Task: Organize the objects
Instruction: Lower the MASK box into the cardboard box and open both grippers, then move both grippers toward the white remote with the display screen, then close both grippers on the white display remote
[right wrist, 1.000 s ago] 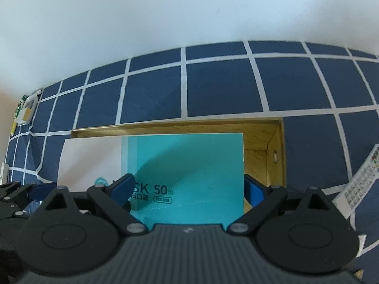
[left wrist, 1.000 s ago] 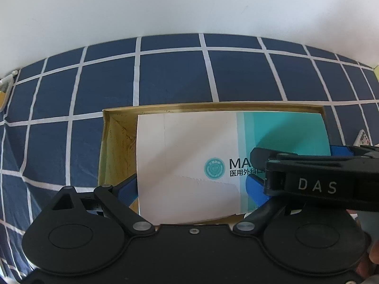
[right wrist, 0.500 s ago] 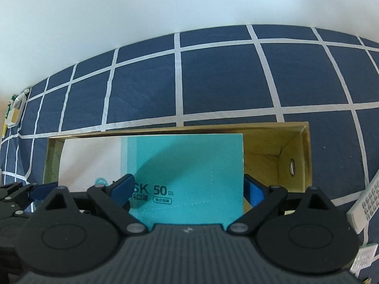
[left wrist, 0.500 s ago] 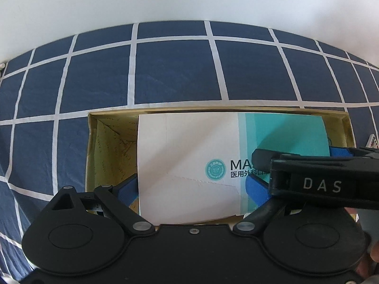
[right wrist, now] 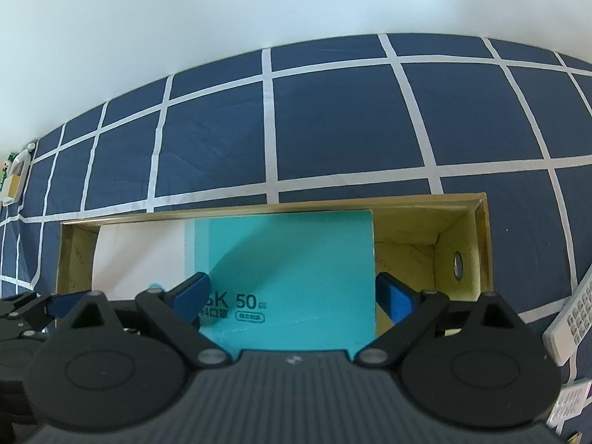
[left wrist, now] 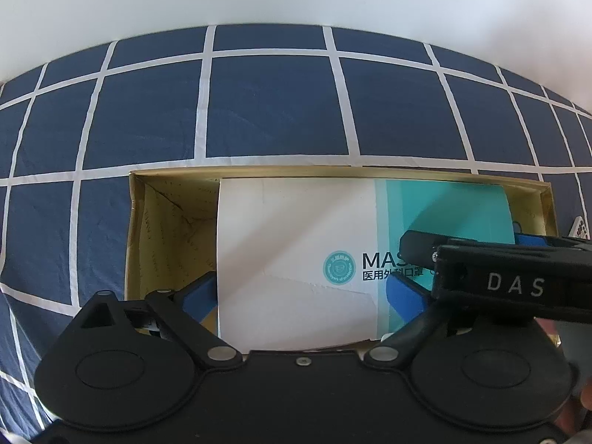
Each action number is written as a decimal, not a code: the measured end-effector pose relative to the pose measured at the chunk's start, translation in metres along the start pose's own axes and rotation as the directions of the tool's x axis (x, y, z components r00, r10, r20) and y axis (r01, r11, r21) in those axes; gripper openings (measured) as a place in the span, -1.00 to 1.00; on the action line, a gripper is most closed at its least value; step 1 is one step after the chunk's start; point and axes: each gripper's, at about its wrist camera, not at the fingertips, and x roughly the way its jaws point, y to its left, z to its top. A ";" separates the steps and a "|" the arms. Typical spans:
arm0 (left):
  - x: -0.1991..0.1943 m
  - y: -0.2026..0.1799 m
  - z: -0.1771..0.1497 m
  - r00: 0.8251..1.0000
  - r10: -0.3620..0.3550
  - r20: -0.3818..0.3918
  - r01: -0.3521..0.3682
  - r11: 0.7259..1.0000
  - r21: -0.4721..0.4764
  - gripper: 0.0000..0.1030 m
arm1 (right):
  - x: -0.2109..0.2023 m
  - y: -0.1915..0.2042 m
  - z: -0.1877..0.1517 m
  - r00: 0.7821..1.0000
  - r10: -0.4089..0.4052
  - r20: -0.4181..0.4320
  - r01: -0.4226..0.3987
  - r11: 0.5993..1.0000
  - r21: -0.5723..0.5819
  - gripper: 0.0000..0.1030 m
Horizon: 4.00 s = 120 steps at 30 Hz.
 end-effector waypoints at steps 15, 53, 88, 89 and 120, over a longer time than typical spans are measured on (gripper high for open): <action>-0.035 -0.014 -0.021 0.999 0.010 0.031 -0.010 1.000 -0.002 0.88 | -0.039 -0.007 -0.010 0.998 0.001 0.060 -0.002 1.000 0.015 0.88; -0.134 -0.108 -0.136 0.987 -0.029 0.159 0.006 0.989 0.148 1.00 | -0.204 -0.099 -0.153 0.959 -0.093 0.269 0.046 0.983 0.179 1.00; -0.041 -0.287 -0.134 0.999 -0.050 0.005 0.048 0.984 0.172 1.00 | -0.185 -0.281 -0.153 0.986 -0.112 0.121 0.079 0.965 0.250 1.00; -0.035 -0.289 -0.133 0.999 -0.047 -0.002 0.046 0.984 0.170 1.00 | -0.182 -0.284 -0.152 0.988 -0.108 0.115 0.076 0.965 0.250 1.00; 0.079 -0.311 -0.113 0.967 -0.110 -0.229 0.148 0.977 0.154 0.98 | -0.056 -0.319 -0.121 0.988 0.004 -0.152 0.030 0.975 0.222 0.73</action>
